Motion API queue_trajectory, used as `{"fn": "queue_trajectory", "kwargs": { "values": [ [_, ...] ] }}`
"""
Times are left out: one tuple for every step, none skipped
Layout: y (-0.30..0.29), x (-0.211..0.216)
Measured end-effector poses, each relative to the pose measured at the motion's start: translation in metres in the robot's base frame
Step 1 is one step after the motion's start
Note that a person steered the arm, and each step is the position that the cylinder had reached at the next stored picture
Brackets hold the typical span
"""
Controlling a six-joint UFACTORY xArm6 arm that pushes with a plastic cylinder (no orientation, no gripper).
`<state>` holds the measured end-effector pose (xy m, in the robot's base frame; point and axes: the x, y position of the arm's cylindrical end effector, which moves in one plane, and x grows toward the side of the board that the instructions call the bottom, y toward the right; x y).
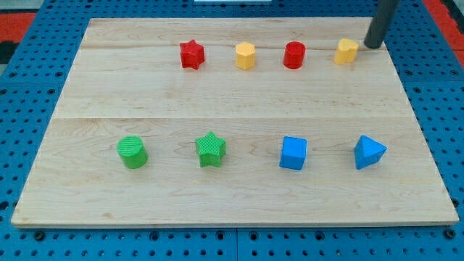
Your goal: Slide yellow heart towards red circle
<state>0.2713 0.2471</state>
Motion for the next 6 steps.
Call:
{"fn": "queue_trajectory", "kwargs": {
  "values": [
    [-0.012,0.012],
    [-0.026,0.03],
    [-0.031,0.03],
    [-0.006,0.0],
    [-0.013,-0.01],
    [-0.028,0.015]
  ]
}}
